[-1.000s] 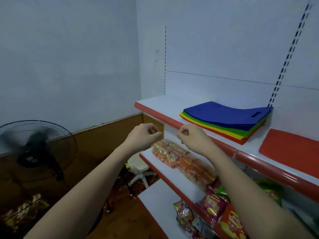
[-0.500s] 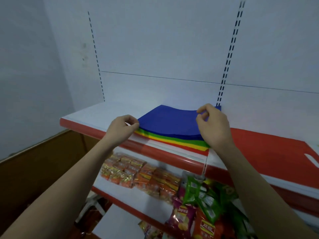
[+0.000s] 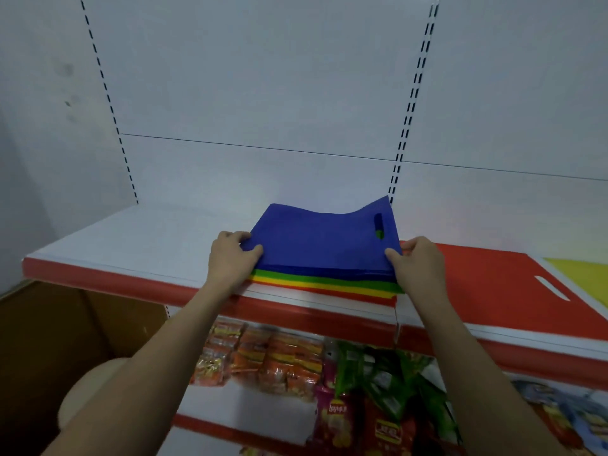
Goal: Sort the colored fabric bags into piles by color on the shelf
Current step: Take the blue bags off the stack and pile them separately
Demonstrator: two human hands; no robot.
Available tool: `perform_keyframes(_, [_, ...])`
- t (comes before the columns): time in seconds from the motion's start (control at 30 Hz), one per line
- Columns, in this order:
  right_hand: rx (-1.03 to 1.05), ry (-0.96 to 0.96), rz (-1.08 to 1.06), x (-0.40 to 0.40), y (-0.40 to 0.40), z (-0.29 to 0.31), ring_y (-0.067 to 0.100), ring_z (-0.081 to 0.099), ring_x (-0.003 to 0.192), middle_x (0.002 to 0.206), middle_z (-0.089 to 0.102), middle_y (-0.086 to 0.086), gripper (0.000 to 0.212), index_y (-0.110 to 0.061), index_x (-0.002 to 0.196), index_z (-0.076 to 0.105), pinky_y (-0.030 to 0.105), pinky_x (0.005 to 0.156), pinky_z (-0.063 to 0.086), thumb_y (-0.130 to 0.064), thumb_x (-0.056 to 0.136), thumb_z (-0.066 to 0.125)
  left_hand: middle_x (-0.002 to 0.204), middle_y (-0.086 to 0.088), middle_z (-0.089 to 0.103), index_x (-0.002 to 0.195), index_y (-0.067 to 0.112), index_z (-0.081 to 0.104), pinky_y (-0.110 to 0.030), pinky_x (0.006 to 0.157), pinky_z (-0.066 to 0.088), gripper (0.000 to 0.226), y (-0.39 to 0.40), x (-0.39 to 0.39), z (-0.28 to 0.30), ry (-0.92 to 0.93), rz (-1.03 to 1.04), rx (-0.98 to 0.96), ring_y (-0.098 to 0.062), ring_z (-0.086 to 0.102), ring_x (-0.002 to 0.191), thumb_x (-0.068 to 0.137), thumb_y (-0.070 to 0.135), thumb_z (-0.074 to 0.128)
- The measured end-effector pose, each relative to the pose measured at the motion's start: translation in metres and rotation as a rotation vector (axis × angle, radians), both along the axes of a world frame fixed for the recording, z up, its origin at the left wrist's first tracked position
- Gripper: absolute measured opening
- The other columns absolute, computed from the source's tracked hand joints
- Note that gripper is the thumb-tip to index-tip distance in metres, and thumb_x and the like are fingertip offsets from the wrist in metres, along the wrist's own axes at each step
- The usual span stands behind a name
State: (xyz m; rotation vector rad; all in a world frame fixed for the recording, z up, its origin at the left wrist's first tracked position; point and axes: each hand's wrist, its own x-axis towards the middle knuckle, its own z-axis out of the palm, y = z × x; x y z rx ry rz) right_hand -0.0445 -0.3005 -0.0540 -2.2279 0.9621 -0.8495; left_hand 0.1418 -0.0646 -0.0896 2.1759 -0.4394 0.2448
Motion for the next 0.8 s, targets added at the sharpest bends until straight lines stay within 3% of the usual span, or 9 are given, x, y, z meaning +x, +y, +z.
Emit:
perform_keyframes(0.13, [0.003,-0.059,-0.05,0.001,0.003,-0.007,0.022,0.056,0.083,0.091,0.059,0.004,0.022,-0.007,0.097,0.058,0.033,0.068,0.044,-0.027,0.091,0.067,0.122,-0.005,0.053,0.129,0.015,0.059,-0.029,0.086,0.043,0.048,0.001,0.006,-0.009,-0.006,-0.001,-0.066,-0.02,0.054,0.108,0.086,0.034,0.066])
perform_keyframes(0.33, [-0.099,-0.072,-0.113,0.002,0.004,-0.014,0.026,0.055,0.082,0.087,0.058,0.005,0.013,-0.011,0.086,0.055,0.042,0.071,0.048,-0.019,0.095,0.06,0.123,0.001,0.05,0.127,0.023,0.061,-0.04,0.095,0.05,0.054,0.001,0.009,-0.013,0.004,-0.02,-0.055,-0.018,0.054,0.112,0.081,0.051,0.069])
perform_keyframes(0.47, [-0.171,-0.068,-0.151,0.0,0.007,-0.019,0.024,0.052,0.077,0.088,0.058,0.006,0.009,-0.006,0.092,0.06,0.034,0.063,0.04,-0.008,0.097,0.052,0.123,0.003,0.048,0.121,0.028,0.063,-0.044,0.098,0.048,0.055,0.0,0.008,-0.012,0.009,-0.017,-0.008,-0.019,0.051,0.115,0.077,0.06,0.071])
perform_keyframes(0.63, [-0.206,-0.079,-0.132,-0.003,0.012,-0.015,0.023,0.053,0.076,0.088,0.06,0.008,0.01,-0.002,0.095,0.061,0.037,0.065,0.048,-0.003,0.096,0.051,0.13,-0.005,0.046,0.107,0.024,0.059,-0.046,0.101,0.043,0.05,-0.001,0.012,0.004,0.094,-0.023,0.174,-0.026,0.044,0.122,0.076,0.062,0.07])
perform_keyframes(0.8, [-0.204,-0.008,-0.113,-0.003,0.014,-0.002,0.024,0.05,0.086,0.099,0.052,0.009,0.007,-0.004,0.092,0.059,0.035,0.069,0.043,-0.004,0.094,0.053,0.132,-0.005,0.041,0.122,0.025,0.06,-0.042,0.102,0.031,0.047,-0.009,0.001,0.035,-0.043,0.011,0.476,-0.029,0.033,0.128,0.084,0.052,0.067])
